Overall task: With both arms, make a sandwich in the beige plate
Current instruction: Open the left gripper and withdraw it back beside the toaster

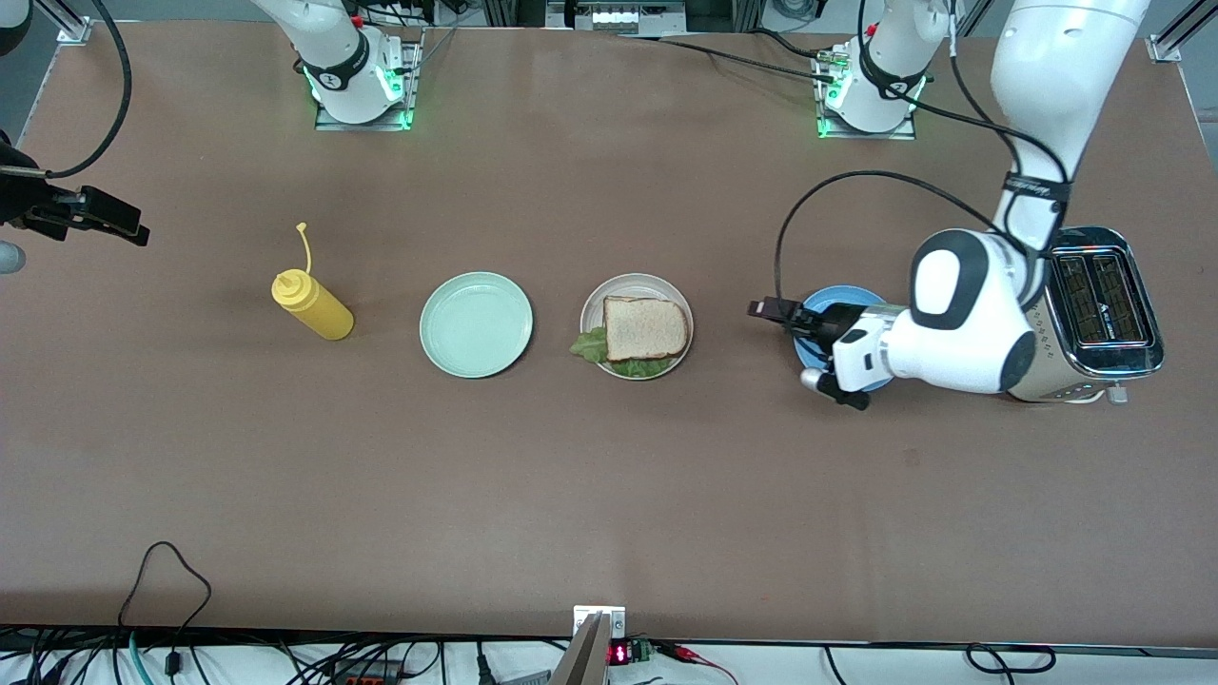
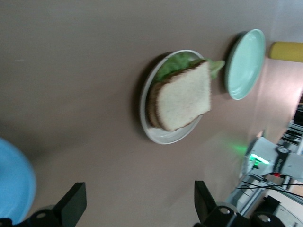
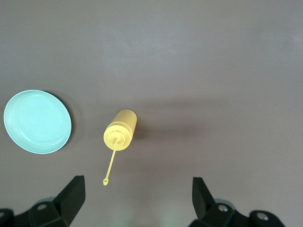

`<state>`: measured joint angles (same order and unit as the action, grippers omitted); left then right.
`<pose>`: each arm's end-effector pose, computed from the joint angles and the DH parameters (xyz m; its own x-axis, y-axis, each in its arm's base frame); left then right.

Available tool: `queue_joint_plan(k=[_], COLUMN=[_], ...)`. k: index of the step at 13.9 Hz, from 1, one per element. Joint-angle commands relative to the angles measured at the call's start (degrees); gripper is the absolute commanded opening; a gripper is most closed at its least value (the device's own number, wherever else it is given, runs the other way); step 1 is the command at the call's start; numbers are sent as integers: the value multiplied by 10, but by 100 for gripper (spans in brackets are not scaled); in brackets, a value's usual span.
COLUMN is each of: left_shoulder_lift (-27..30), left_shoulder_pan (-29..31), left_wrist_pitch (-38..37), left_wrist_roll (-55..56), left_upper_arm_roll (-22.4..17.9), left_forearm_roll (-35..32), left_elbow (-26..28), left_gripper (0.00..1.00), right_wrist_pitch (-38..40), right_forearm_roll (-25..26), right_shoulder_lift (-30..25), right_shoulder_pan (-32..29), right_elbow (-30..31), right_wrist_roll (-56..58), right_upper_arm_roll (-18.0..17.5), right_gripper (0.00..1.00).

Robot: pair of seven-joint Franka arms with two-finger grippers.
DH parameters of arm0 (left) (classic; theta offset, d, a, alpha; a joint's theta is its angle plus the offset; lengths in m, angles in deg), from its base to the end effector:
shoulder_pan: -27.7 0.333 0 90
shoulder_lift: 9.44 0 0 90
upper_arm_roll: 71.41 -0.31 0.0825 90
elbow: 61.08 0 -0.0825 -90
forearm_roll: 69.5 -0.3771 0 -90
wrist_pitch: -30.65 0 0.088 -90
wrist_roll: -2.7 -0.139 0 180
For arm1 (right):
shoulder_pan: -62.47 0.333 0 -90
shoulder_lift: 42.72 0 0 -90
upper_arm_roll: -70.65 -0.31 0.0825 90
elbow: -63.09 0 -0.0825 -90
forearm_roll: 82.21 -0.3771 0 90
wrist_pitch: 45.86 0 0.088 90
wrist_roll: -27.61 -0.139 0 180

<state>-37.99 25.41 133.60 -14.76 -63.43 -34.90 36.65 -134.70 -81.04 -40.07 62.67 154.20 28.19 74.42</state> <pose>0.5922 -0.1681 0.2703 0.9197 -0.2957 -0.2581 -0.0777 -0.7818 0.6187 0.5530 -0.0367 0.5505 0.9949 -0.0525 -0.0859 -0.0508 -0.9985 0.0225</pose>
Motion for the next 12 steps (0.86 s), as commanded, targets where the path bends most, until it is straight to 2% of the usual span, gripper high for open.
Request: queue_joint_plan(k=[1,4,7,11,12], left_shoulder_lift=[31,40,75,109,118], left_shoulder_pan=[-4,-4,-10,-9,-8], left_wrist_pitch=[-24,-43,-44,-45,-54], left_wrist_roll=[10,34,76,117,118], left_upper_arm_roll=[-60,-67,-61,-69,-82], left_forearm_roll=[-52,-185,-309,-334,-334], left_elbow=[0,-55,-69,-121,-133], left_gripper=[100,100,100,100,100], right_wrist_pitch=[-8,-9,-11,-12,-12], right_forearm_roll=[-2,-2,-3,-4,-5], right_shoulder_lift=[2,4,4,5,5], right_shoulder_pan=[-4,-5,-5,-5,-5], right_elbow=[0,0,0,0,0], right_wrist_roll=[-2,-2,-2,-2,-2], right_upper_arm_roll=[-3,-3,-3,-3,-3], right_gripper=[100,100,100,100,100])
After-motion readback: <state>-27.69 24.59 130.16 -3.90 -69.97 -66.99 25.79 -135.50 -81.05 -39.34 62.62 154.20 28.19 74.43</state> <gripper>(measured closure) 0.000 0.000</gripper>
